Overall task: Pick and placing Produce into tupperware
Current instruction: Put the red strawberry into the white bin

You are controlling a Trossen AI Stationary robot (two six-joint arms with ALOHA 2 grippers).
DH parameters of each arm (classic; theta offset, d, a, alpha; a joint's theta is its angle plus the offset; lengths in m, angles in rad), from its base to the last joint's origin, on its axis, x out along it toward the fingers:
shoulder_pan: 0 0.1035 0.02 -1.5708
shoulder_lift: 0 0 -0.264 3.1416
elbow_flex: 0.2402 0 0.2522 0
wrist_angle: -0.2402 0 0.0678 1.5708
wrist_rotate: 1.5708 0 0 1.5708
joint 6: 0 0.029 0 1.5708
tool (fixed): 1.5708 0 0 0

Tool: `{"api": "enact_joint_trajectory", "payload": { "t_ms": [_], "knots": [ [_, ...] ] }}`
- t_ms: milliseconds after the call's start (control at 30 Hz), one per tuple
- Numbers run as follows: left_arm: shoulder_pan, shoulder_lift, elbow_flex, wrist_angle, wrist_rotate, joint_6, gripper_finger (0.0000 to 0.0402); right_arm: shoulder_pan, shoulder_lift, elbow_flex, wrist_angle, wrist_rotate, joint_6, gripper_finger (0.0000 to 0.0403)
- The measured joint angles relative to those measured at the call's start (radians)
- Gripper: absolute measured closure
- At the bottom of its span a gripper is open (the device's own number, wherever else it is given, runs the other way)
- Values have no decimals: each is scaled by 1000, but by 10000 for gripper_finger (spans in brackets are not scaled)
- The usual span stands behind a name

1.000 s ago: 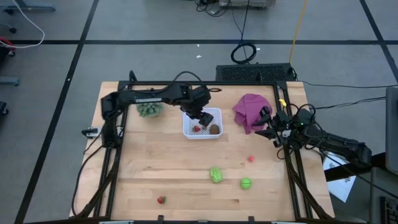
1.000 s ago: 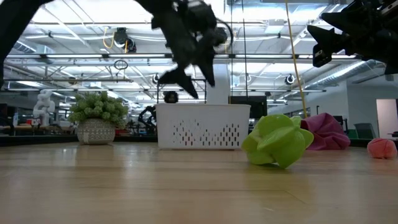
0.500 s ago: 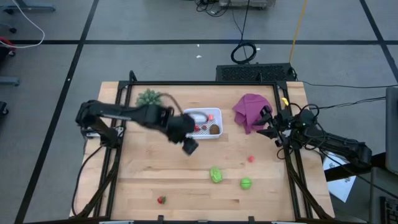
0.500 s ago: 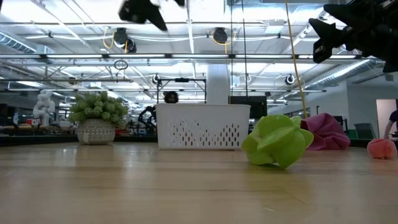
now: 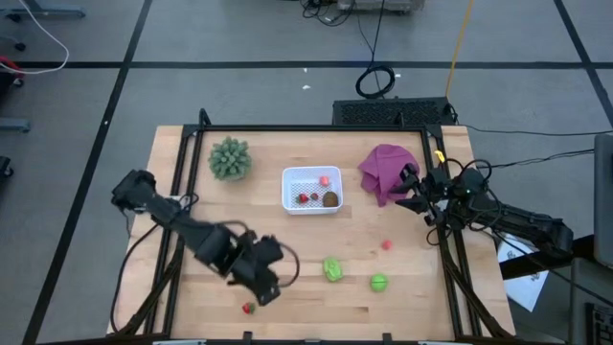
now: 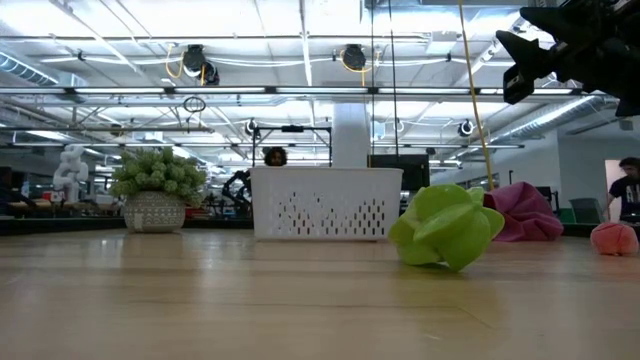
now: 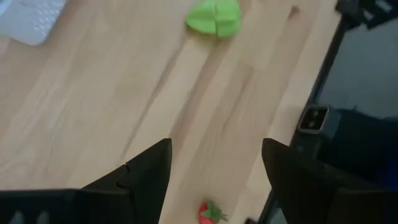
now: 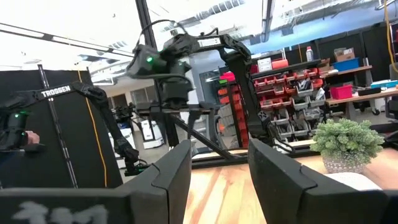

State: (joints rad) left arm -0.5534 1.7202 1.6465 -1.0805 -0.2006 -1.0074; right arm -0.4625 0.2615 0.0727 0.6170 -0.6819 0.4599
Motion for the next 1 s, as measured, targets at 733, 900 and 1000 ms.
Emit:
{"api": "enact_joint_trajectory", "payload": {
  "t_ms": [733, 900, 1000],
  "knots": [
    [-223, 169, -203, 351, 167, -596, 147, 0, 25, 0, 1, -2, 97, 252],
    [-251, 202, -205, 274, 213, -642, 147, 1, 38, 1, -2, -3, 131, 252],
    [-256, 201, -203, 261, 193, -648, 147, 1, 45, -1, -11, -3, 153, 252]
  ]
}}
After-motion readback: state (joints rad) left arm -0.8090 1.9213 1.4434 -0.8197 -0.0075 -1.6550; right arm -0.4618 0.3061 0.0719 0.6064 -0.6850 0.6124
